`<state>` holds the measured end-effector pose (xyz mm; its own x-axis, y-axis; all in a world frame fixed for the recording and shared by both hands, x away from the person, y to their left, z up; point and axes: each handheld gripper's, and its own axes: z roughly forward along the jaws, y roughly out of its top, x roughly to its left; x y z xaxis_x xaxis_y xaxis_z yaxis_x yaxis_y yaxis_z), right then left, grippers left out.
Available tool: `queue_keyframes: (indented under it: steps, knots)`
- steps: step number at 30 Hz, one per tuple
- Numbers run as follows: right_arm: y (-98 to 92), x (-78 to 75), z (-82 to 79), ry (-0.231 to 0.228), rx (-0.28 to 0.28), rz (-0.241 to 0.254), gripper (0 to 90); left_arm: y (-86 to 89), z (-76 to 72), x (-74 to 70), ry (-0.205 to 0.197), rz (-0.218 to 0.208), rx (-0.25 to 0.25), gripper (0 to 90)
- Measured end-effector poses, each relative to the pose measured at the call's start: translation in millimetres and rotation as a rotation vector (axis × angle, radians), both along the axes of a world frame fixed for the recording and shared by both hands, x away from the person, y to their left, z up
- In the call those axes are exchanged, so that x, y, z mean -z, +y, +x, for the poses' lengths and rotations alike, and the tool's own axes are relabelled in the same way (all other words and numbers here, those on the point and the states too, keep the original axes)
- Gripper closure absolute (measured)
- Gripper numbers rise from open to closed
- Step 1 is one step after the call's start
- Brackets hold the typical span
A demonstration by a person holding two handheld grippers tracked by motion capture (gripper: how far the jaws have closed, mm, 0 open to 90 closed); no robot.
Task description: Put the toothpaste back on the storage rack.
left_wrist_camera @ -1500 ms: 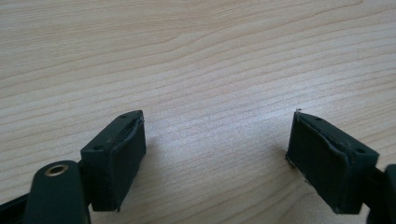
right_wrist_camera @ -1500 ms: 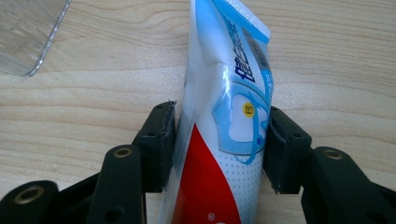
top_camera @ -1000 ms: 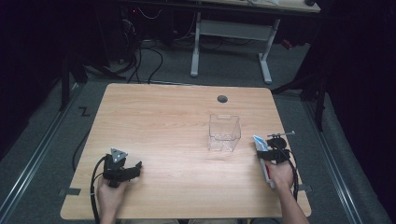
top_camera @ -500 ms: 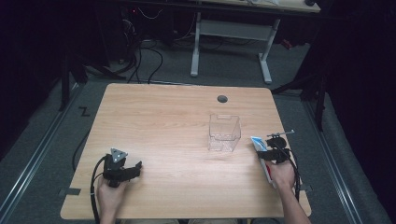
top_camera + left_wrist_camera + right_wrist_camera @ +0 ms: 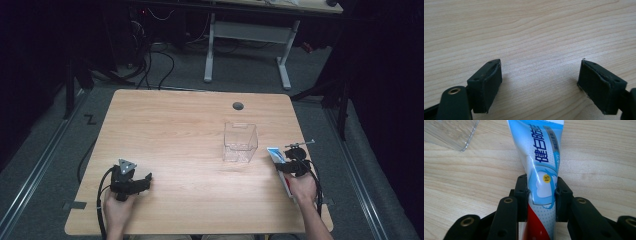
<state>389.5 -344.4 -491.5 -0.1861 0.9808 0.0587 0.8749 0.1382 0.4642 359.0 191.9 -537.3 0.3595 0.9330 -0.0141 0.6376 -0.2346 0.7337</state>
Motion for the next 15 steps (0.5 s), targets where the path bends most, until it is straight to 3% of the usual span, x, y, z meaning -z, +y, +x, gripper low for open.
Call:
queue_keyframes:
  steps: [15]
  knots:
    - [-1.5, -20.5, -3.6, -0.064, -0.023, 0.024, 70.2, 0.0, 0.0, 0.0, 0.0, 0.0, 0.0, 19.2]
